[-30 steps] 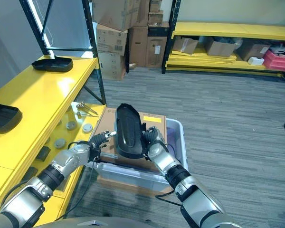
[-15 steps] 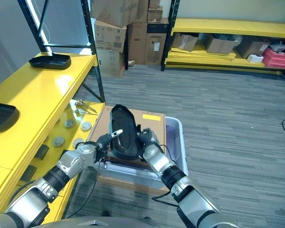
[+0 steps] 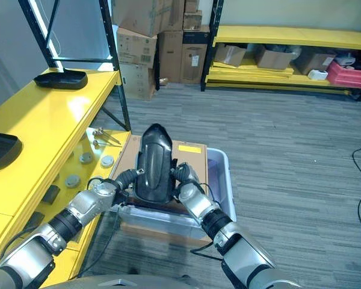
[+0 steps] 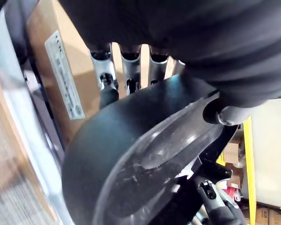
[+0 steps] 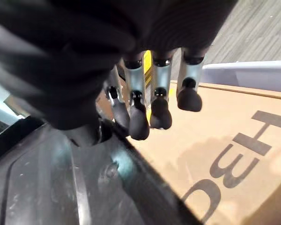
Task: Move parts from the plastic box to the shelf.
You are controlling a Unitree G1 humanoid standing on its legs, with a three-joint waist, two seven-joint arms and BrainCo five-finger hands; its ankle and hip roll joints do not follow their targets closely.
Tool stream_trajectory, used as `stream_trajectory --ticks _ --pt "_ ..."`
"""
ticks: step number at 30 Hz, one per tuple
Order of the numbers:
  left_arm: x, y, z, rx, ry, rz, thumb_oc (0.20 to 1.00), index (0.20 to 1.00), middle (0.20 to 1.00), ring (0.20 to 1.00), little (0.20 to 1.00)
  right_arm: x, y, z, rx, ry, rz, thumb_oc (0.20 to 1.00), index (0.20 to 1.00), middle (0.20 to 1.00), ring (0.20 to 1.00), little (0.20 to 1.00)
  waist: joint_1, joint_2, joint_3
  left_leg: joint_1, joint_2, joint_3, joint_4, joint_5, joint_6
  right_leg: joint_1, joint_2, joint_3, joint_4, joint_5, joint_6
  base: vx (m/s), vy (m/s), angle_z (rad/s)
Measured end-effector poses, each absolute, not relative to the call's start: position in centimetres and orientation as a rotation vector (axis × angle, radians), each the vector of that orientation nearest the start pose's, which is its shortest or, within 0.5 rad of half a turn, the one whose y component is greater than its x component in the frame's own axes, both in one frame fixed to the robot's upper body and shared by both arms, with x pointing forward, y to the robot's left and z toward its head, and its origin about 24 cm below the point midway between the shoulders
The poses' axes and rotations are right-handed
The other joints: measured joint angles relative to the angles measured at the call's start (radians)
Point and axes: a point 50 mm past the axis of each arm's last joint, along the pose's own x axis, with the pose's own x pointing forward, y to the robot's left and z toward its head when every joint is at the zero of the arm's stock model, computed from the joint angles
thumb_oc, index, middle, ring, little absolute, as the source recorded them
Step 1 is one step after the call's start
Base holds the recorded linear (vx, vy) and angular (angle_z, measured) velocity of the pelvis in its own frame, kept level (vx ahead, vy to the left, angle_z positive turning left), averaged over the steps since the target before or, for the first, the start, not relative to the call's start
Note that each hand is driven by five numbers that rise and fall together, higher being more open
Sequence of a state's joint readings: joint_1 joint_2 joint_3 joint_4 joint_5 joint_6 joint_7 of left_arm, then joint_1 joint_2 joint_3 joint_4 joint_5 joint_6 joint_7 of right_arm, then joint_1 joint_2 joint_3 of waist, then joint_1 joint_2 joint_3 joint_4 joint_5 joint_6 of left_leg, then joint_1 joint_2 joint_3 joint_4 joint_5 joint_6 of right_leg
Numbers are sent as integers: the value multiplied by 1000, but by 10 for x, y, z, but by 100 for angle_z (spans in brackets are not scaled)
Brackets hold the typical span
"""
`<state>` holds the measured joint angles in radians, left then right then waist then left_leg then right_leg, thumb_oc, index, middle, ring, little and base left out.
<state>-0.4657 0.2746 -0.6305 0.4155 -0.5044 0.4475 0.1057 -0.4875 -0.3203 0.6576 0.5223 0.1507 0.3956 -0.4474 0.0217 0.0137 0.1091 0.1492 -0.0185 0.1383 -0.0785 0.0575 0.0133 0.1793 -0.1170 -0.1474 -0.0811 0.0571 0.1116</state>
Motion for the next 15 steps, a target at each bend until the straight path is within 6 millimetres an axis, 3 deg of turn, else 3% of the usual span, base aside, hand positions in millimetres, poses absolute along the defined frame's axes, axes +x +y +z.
stream_trajectory --ticks 6,7,8,12,15 --pt "293 83 -3 207 592 -423 200 200 200 200 200 310 -123 0 -657 390 1 228 228 228 228 228 4 -1 -1 0 0 0 0 0 0 0 0 0 0 1 0 0 0 0" --pt "293 83 -3 206 592 -422 200 200 200 200 200 310 -122 -1 -630 403 2 438 438 438 438 438 3 -1 -1 0 0 0 0 0 0 0 0 0 0 1 0 0 0 0" --pt "293 83 -3 202 593 -420 200 200 200 200 200 309 -122 -1 -600 417 0 1000 1000 1000 1000 1000 3 -1 -1 0 0 0 0 0 0 0 0 0 0 1 0 0 0 0" --pt "294 80 0 140 578 -409 200 200 200 200 200 310 -118 0 -296 484 -42 1000 1000 1000 1000 1000 3 -1 -1 2 0 1 0 0 0 1 0 1 0 1 -1 0 0 0" --pt "297 83 5 91 552 -379 200 200 200 200 200 316 -112 10 46 476 -88 1000 1000 1000 1000 1000 4 -1 -1 3 1 2 0 0 0 2 0 2 0 1 -1 -11 3 0"
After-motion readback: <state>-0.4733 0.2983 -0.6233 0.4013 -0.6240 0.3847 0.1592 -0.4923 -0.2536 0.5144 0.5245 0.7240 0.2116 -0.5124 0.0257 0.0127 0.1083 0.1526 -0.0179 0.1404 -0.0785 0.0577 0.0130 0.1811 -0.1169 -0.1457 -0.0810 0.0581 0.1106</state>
